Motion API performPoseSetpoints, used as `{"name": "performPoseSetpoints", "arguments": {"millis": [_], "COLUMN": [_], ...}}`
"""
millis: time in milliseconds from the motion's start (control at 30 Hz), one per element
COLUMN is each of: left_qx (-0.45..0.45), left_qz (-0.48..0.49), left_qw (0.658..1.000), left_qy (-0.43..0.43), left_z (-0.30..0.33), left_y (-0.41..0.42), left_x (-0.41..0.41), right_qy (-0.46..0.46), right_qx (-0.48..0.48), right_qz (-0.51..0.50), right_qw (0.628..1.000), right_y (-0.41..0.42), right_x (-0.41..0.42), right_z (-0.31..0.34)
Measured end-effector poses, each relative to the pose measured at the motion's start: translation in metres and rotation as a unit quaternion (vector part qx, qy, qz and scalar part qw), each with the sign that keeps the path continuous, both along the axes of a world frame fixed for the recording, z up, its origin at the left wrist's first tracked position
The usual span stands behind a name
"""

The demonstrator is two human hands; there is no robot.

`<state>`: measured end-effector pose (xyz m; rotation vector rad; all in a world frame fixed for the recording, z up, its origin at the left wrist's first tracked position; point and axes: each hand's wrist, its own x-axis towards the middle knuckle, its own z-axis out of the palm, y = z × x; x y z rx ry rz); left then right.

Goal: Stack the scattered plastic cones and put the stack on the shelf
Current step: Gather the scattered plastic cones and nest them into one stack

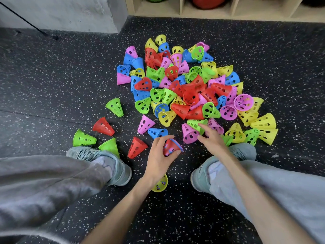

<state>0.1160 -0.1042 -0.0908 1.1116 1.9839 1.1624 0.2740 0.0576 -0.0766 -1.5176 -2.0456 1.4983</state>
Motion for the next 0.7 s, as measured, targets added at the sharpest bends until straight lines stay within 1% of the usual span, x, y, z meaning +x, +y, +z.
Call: {"name": "performPoseSetpoints", "arguments": {"millis": [133,200,267,367,467,600,700], "left_qx": [0.001,0.001,0.001,0.002,0.006,0.003,0.004], "left_qz": [0.003,-0.004,-0.006,-0.003,-0.004,-0.018,-0.015], "left_qw": [1.000,1.000,1.000,1.000,1.000,0.999,0.999], "left_qy": [-0.003,-0.005,-0.001,0.012,0.024,0.033,0.030], "left_z": [-0.002,-0.001,-0.001,-0.002,-0.002,-0.002,-0.001], "left_y": [0.001,0.002,0.002,0.001,0.000,-0.001,-0.001], "left_x": [0.001,0.003,0.004,0.004,0.005,0.008,0.010], "right_qy": [-0.008,0.006,0.034,0.079,0.125,0.189,0.190], "right_qx": [-0.002,0.012,0.053,0.126,0.150,0.096,0.031], "right_qz": [0.004,-0.012,-0.057,-0.147,-0.175,-0.150,-0.081], "right_qw": [1.000,1.000,0.996,0.978,0.965,0.966,0.978], "right_y": [0.003,0.002,-0.001,-0.008,-0.013,-0.023,-0.031], "right_x": [-0.005,-0.004,-0.002,0.003,0.005,0.006,0.001], "right_z": [-0.009,-0.008,-0.007,-0.001,0.001,0.009,0.016]}}
